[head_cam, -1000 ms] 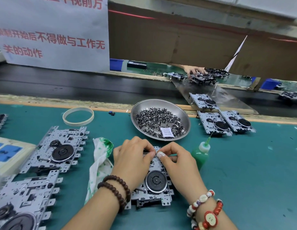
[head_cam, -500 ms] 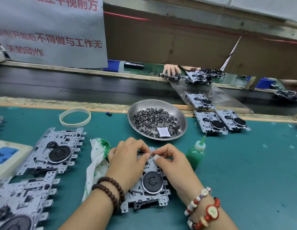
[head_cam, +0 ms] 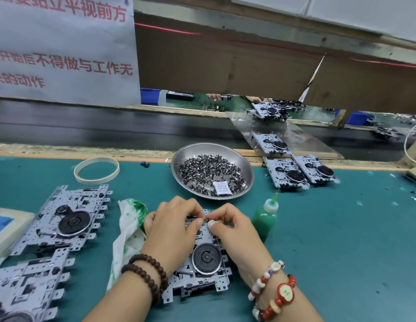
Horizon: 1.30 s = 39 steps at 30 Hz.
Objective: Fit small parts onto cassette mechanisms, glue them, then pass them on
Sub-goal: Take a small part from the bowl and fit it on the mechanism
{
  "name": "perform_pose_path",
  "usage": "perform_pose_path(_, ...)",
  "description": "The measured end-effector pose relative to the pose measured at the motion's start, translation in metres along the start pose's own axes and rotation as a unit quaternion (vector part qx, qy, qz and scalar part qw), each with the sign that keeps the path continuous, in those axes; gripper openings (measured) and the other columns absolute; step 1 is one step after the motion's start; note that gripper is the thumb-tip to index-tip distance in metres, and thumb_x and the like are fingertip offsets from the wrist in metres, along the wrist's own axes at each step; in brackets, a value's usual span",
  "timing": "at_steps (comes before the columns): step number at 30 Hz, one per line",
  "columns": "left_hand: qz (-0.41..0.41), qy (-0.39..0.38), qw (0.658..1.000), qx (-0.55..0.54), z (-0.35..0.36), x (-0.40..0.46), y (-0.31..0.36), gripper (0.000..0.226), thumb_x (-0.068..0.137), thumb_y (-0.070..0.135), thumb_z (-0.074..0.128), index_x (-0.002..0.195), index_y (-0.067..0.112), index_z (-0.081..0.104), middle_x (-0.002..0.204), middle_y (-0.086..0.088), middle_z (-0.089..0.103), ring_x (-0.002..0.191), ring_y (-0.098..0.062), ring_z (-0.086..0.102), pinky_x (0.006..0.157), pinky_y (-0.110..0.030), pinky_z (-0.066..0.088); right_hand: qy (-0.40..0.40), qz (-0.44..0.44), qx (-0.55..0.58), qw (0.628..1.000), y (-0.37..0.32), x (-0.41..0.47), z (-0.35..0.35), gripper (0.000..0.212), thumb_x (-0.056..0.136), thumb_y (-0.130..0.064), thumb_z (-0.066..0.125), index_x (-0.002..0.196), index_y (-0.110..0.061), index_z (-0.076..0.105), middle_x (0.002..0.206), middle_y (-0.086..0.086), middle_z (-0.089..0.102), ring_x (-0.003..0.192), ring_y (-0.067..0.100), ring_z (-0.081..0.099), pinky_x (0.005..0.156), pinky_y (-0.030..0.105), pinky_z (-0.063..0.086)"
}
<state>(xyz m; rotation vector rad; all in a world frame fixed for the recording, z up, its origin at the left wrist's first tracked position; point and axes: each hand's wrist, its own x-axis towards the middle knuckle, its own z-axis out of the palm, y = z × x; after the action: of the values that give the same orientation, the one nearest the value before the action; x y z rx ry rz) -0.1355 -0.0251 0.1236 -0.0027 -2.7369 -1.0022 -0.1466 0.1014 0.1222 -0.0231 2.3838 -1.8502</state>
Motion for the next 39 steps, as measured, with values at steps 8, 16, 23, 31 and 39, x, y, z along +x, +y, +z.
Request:
perform_pose_path(8, 0.003, -0.002, 1.0, 0.002, 0.0, 0.0, 0.0, 0.025, 0.091, 0.033, 0.05, 0.069, 0.041, 0.042, 0.087, 0.021, 0.045, 0.092, -0.003, 0.036, 0.081, -0.028, 0.016, 0.001, 0.005, -0.001, 1.0, -0.001, 0.003, 0.001, 0.022, 0.083, 0.002, 0.054, 0.076, -0.019, 0.058, 0.071, 0.001, 0.047, 0.064, 0.011, 0.042, 0.055, 0.017, 0.036)
perform_pose_path(16, 0.025, 0.024, 0.999, 0.029, 0.003, -0.004, 0.0, 0.015, 0.092, 0.035, 0.049, 0.089, 0.049, 0.053, 0.093, 0.021, 0.046, 0.089, 0.0, 0.03, 0.072, -0.024, 0.01, 0.006, 0.017, 0.011, 1.0, -0.001, 0.005, 0.002, 0.022, 0.082, 0.001, 0.054, 0.082, -0.021, 0.055, 0.06, -0.002, 0.045, 0.047, 0.006, 0.038, 0.04, 0.009, 0.032)
perform_pose_path(23, 0.071, 0.038, 0.991, 0.106, 0.0, -0.012, 0.0, 0.022, 0.095, 0.03, 0.04, 0.103, 0.042, 0.057, 0.099, 0.019, 0.046, 0.098, -0.004, 0.037, 0.082, -0.025, 0.021, 0.016, 0.015, 0.024, 0.999, 0.001, 0.005, 0.003, 0.018, 0.083, -0.004, 0.059, 0.085, -0.021, 0.052, 0.058, -0.004, 0.047, 0.053, 0.009, 0.04, 0.042, 0.01, 0.033)
perform_pose_path(31, 0.074, 0.019, 0.993, 0.088, 0.001, -0.015, 0.0, 0.026, 0.094, 0.025, 0.041, 0.104, 0.042, 0.059, 0.101, 0.021, 0.047, 0.102, -0.005, 0.041, 0.088, -0.025, 0.034, 0.005, -0.032, -0.084, 0.996, -0.008, -0.01, -0.003, 0.018, 0.087, -0.014, 0.057, 0.097, -0.027, 0.049, 0.076, -0.006, 0.052, 0.062, 0.007, 0.047, 0.055, 0.012, 0.039)
perform_pose_path(39, 0.039, 0.054, 0.994, -0.086, 0.009, -0.01, -0.001, 0.033, 0.091, 0.007, 0.049, 0.092, 0.033, 0.07, 0.093, 0.024, 0.051, 0.097, -0.005, 0.046, 0.078, 0.005, 0.024, 0.16, -0.138, -0.108, 0.971, 0.013, -0.069, -0.063, 0.029, 0.074, -0.003, 0.072, 0.075, -0.027, 0.056, 0.075, -0.009, 0.062, 0.07, 0.004, 0.055, 0.056, 0.007, 0.043)
